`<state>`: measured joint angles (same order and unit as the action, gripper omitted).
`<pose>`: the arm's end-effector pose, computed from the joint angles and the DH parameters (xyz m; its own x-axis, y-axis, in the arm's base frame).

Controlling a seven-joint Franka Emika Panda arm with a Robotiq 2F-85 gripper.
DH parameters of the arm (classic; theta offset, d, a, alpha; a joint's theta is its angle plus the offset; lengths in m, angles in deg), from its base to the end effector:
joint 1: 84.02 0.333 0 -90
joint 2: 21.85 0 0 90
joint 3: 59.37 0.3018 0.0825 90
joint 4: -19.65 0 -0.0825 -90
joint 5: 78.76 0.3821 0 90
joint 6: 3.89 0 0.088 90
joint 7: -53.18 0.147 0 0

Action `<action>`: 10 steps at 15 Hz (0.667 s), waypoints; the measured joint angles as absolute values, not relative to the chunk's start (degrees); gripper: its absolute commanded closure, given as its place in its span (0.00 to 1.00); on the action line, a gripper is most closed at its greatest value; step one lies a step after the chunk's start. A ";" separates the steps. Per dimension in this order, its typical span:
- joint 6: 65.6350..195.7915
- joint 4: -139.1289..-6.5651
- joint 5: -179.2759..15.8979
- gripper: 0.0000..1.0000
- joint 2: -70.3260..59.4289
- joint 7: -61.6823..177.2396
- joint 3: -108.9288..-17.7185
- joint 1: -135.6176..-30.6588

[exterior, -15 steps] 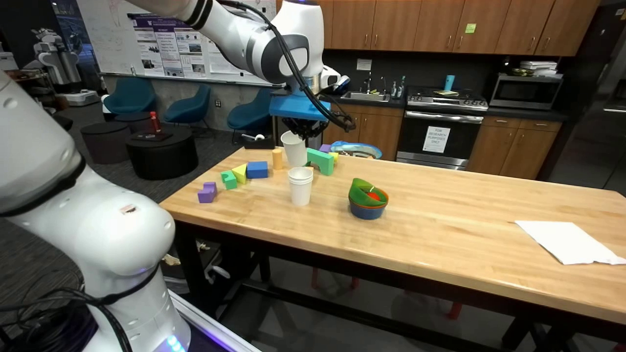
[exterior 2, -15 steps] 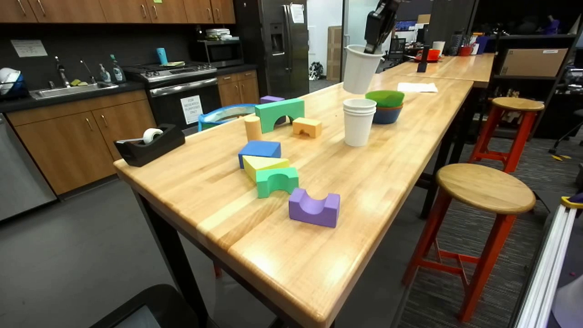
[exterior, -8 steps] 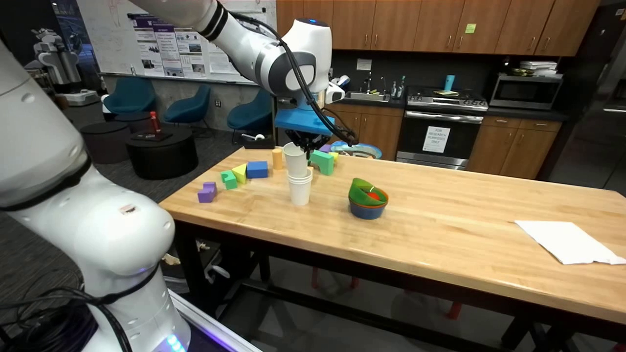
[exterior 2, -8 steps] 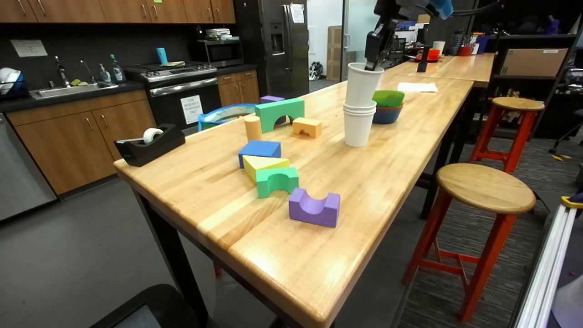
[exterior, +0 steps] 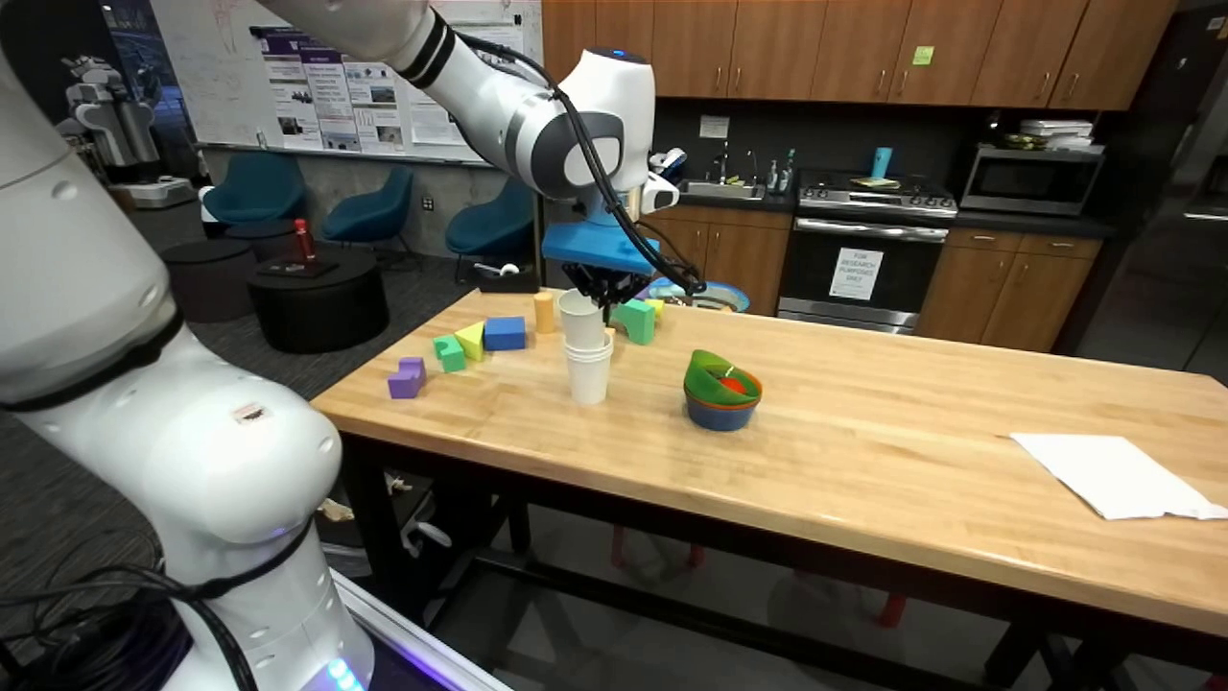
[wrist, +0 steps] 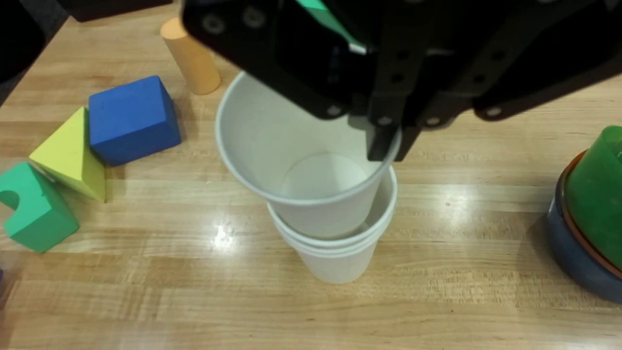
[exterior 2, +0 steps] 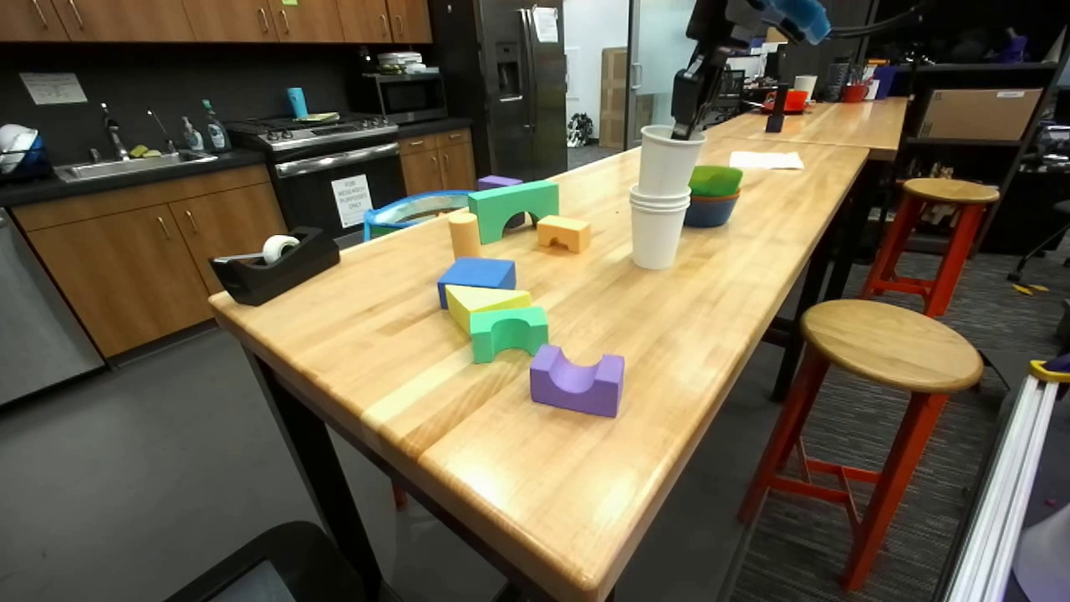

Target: Stack up the paper cups

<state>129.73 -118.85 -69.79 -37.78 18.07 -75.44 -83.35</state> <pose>0.4633 -0.1187 0.3782 0.9397 0.2296 0.2536 0.2551 -0.9642 -0.0725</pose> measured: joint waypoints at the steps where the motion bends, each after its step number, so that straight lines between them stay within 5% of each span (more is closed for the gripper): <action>1: 129.75 -118.83 -69.80 0.99 -37.39 18.09 -75.22 -83.39; 10: 129.87 -117.75 -70.10 0.99 -33.70 18.30 -73.07 -84.08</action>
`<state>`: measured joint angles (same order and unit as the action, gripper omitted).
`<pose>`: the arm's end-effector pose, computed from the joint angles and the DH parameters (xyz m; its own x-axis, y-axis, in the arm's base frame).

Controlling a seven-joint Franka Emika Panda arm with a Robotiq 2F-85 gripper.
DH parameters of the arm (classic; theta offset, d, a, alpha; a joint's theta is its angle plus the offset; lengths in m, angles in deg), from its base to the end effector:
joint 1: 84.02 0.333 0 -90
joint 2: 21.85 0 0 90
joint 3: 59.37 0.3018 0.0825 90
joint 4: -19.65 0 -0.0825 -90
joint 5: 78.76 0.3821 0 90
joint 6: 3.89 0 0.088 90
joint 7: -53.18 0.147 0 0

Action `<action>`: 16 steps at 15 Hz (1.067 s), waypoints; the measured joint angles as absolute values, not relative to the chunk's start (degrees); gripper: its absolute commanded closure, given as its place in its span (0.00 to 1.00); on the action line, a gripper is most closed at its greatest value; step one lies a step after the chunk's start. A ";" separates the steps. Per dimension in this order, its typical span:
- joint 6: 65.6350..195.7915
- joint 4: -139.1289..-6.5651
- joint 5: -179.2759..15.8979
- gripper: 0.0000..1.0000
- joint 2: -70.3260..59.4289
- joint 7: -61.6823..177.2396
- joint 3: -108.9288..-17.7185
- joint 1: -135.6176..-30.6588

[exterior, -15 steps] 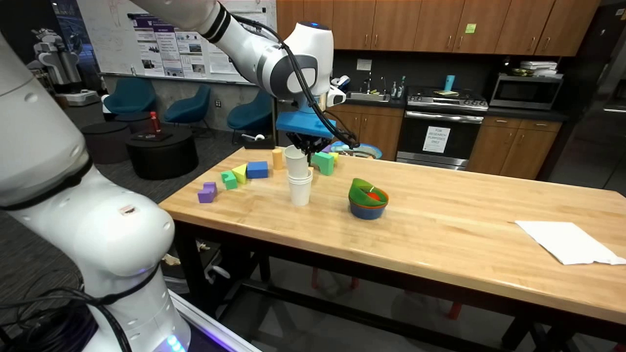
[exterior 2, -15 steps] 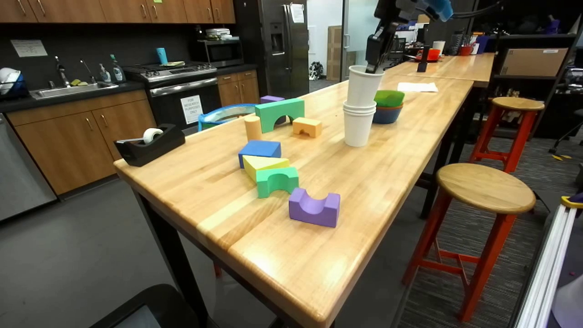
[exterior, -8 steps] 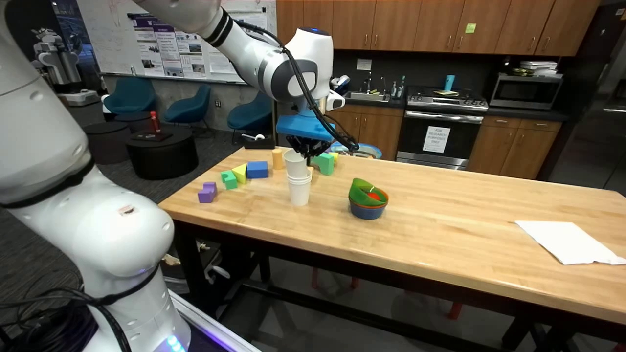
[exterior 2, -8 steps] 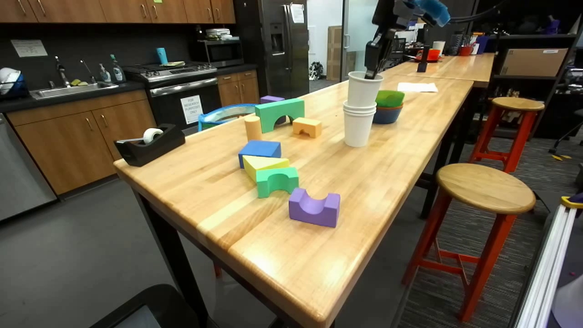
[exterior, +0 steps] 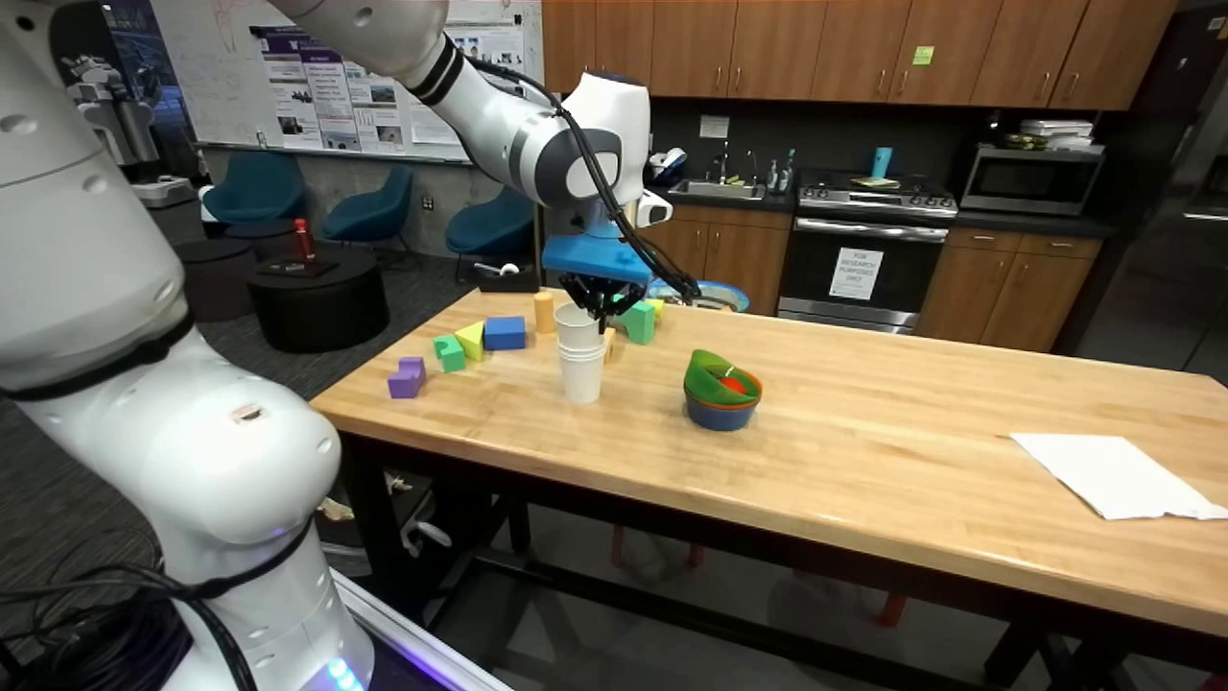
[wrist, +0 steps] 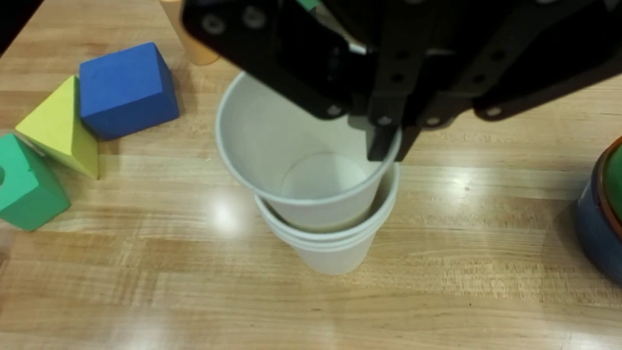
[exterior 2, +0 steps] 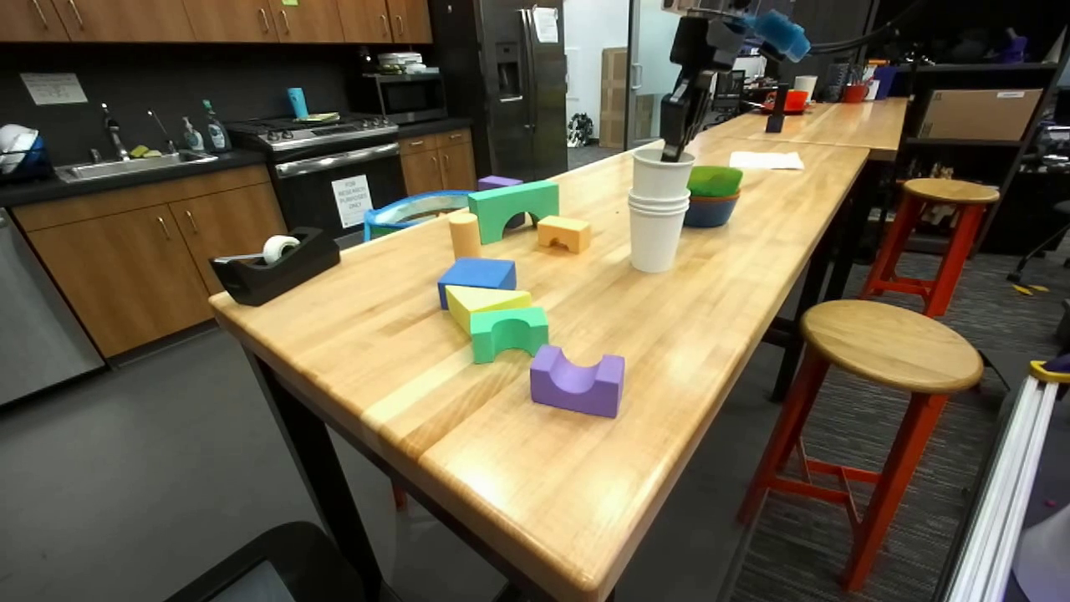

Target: Stack up the paper cups

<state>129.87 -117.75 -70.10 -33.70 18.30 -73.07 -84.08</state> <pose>0.4741 -0.1077 0.3553 0.9453 0.2575 0.2002 0.2755 -0.9589 -0.0676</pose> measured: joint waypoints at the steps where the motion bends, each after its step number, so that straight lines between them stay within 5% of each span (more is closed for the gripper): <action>1: 129.87 -117.61 -70.22 0.99 -33.44 18.36 -72.96 -84.26; 7: 129.93 -117.54 -70.31 0.99 -32.41 18.42 -72.48 -84.93; 8: 129.97 -117.52 -70.31 0.71 -32.10 18.45 -72.34 -84.93; 11: 130.20 -117.25 -70.31 0.60 -31.28 18.65 -71.75 -84.93; 16: 130.58 -116.93 -70.75 0.27 -30.98 19.06 -70.36 -84.93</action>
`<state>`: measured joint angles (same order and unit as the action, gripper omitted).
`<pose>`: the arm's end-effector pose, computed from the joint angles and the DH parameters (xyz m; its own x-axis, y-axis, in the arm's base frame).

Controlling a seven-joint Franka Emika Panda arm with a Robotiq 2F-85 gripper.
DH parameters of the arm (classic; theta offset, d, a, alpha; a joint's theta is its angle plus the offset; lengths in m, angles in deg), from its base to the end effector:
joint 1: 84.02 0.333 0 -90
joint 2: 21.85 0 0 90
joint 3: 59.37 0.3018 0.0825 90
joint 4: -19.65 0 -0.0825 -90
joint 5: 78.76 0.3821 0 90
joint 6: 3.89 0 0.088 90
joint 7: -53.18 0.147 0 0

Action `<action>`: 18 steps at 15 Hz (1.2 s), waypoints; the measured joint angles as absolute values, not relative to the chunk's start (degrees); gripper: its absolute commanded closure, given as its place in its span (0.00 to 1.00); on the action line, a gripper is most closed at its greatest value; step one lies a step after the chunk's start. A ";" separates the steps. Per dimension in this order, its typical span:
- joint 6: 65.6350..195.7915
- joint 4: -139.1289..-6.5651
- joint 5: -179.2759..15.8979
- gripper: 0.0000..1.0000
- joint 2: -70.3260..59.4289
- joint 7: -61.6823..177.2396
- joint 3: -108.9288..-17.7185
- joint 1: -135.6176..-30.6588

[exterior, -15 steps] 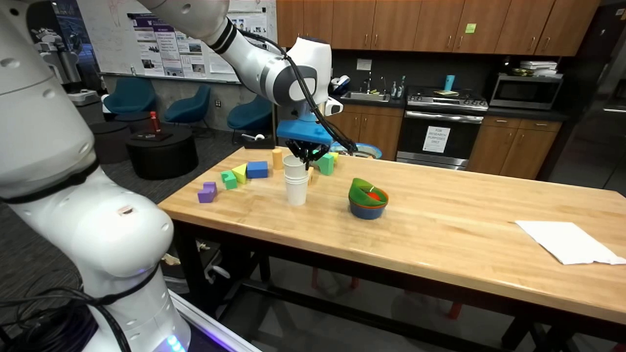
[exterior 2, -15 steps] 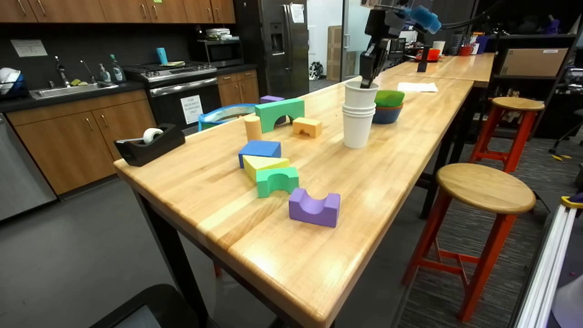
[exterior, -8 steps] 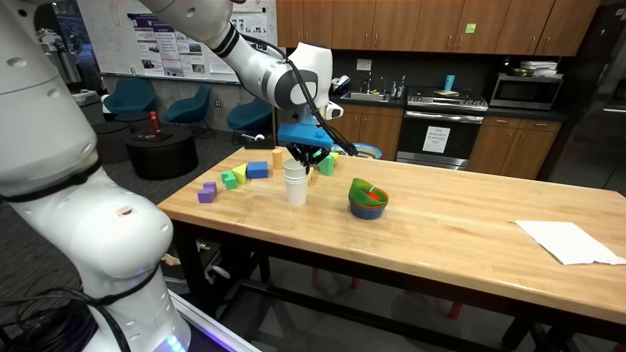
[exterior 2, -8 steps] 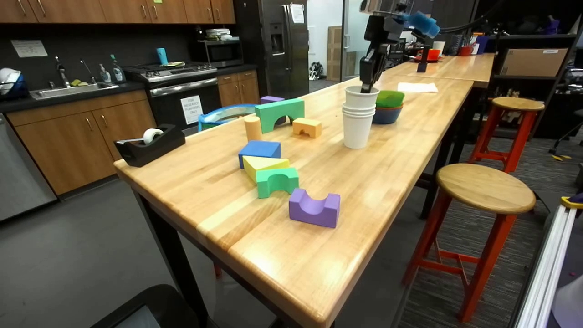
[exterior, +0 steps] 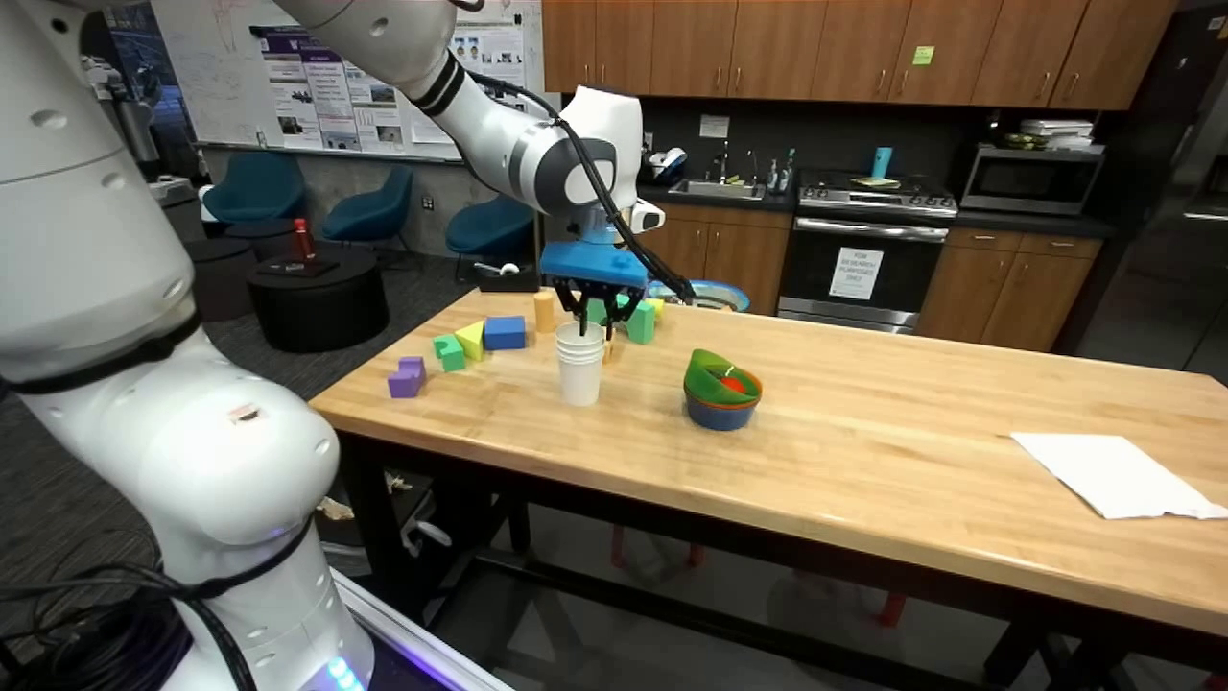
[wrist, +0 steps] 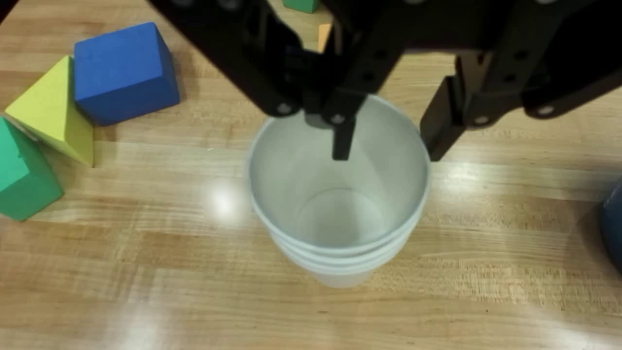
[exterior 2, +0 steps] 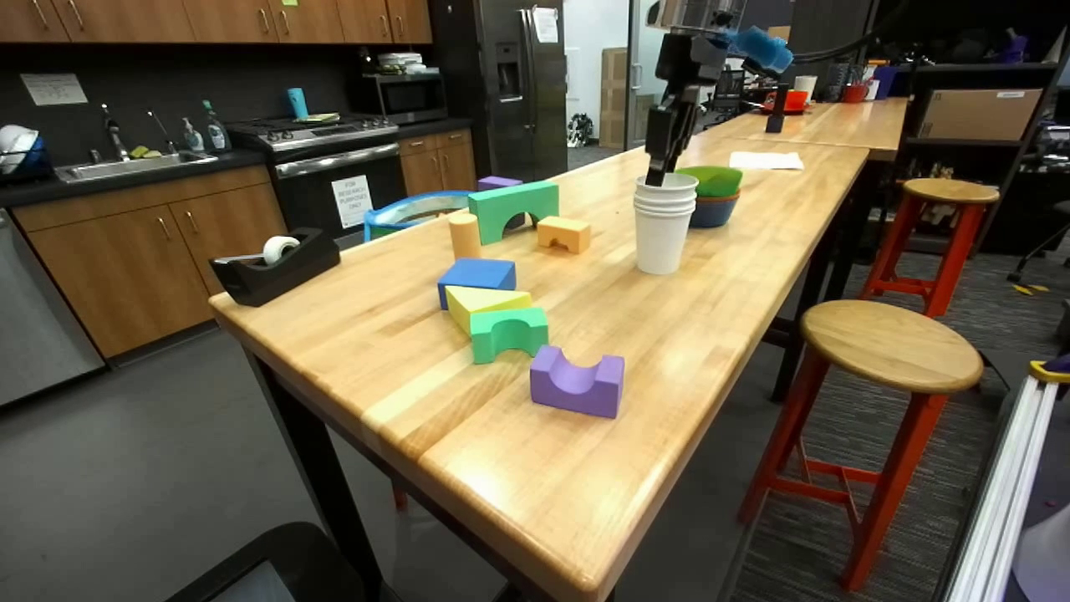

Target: Stack up the paper cups

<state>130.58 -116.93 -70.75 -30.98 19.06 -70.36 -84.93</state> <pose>0.4835 -0.0948 0.3412 0.9438 0.2832 0.1705 0.2959 -0.9537 -0.0539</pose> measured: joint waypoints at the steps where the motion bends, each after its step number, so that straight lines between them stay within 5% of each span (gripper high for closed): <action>1: 130.87 -116.93 -71.09 0.19 -30.98 19.31 -69.97 -84.93; 5: 132.57 -117.12 -74.13 0.00 -31.17 21.47 -68.00 -84.89; 18: 142.56 -128.32 -85.75 0.00 -42.78 28.95 -59.26 -81.47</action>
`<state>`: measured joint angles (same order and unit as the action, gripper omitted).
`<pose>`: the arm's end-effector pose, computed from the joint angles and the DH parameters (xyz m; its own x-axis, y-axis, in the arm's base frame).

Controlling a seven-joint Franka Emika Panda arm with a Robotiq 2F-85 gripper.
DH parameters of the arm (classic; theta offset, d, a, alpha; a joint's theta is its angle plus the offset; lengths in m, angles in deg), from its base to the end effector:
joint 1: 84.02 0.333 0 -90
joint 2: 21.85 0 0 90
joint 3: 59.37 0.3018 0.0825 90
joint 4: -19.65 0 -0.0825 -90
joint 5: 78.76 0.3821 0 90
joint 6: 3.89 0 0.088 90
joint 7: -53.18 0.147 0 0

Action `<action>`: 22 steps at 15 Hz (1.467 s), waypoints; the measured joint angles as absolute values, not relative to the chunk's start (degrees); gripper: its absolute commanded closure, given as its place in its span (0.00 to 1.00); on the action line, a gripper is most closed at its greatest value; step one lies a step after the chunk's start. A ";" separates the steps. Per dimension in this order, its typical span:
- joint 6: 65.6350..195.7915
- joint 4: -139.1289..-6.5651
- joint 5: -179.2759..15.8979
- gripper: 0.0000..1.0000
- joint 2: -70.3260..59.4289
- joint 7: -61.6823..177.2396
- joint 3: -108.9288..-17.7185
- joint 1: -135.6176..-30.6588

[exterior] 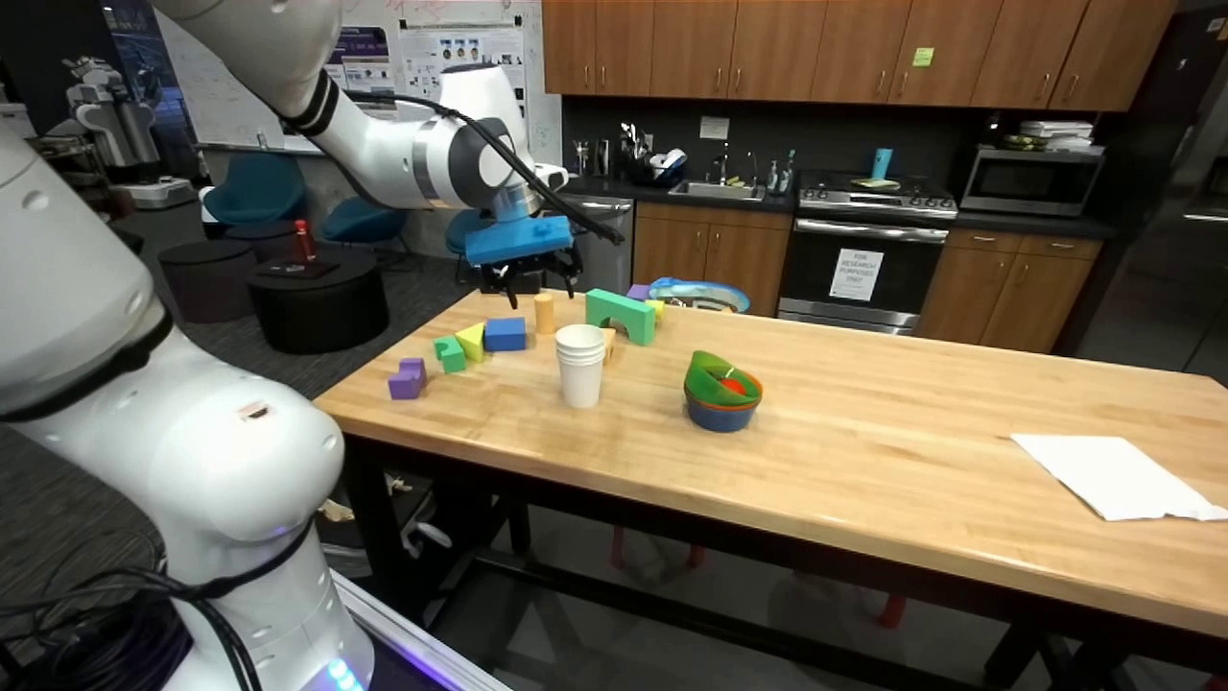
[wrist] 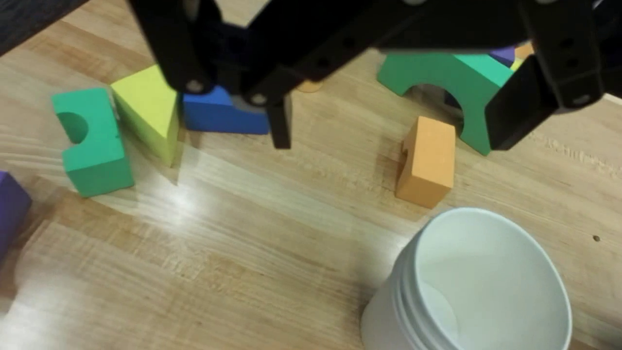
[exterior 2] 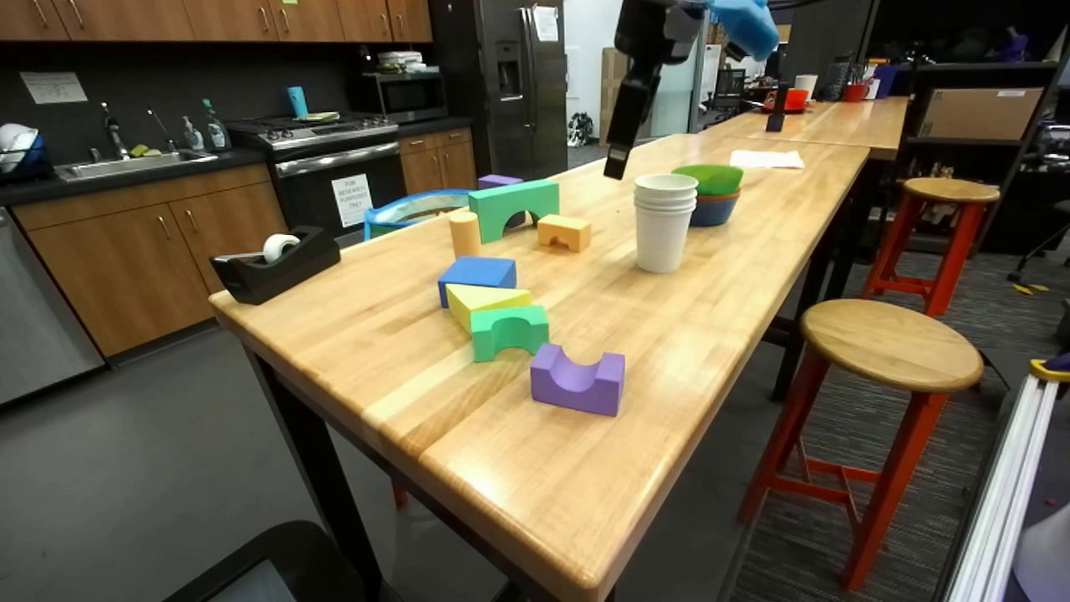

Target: Stack up the paper cups

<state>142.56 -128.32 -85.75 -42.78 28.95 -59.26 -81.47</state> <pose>0.4554 0.0202 0.3707 0.8026 0.5377 0.2583 0.4919 -0.8415 0.2235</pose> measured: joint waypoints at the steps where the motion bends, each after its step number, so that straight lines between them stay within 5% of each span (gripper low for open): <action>1: 143.74 -129.97 -86.99 0.00 -44.30 29.92 -58.44 -81.12; 12: 160.10 -139.87 -92.81 0.00 -53.72 40.34 -53.25 -80.58; 22: 169.24 -139.87 -88.74 0.00 -53.48 44.33 -58.27 -82.26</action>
<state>169.24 -139.87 -88.74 -53.48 44.33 -58.27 -82.26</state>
